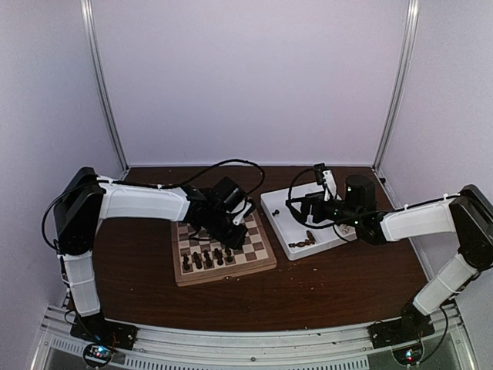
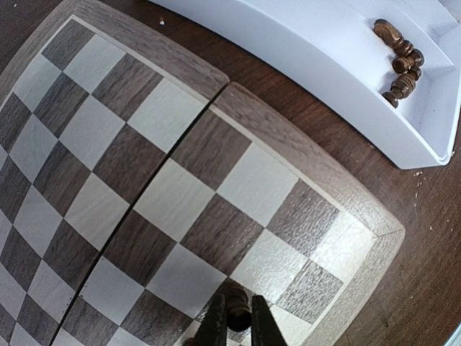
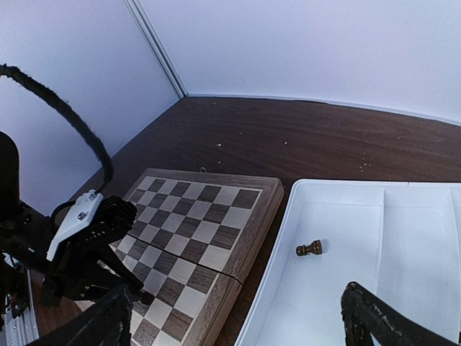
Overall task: Set up the chess pieces on the board
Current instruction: Place the chess piece on the chessboard.
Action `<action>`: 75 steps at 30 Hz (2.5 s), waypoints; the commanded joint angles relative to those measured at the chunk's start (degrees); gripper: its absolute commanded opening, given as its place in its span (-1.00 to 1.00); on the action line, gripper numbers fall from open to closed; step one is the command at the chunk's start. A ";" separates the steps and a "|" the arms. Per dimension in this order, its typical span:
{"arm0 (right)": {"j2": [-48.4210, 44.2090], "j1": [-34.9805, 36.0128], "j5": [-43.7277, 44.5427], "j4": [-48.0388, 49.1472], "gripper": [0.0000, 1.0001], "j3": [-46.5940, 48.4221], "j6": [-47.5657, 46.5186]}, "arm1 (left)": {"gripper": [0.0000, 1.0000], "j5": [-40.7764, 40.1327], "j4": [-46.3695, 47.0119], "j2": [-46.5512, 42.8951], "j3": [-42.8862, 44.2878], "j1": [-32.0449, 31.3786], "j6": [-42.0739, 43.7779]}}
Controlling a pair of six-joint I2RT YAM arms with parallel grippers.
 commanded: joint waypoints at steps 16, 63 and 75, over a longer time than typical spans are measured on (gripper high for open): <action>0.60 -0.42 -0.77 0.65 1.00 1.27 0.15 | -0.86 0.94 -1.93 0.10 1.73 -0.26 0.89; 0.87 -0.43 -1.18 0.73 1.00 1.46 0.31 | -0.88 1.18 -4.54 -2.46 0.75 -0.26 0.71; 1.05 -0.44 -1.31 0.74 1.00 1.48 0.33 | -0.87 1.57 -3.64 -2.65 0.65 -0.24 0.53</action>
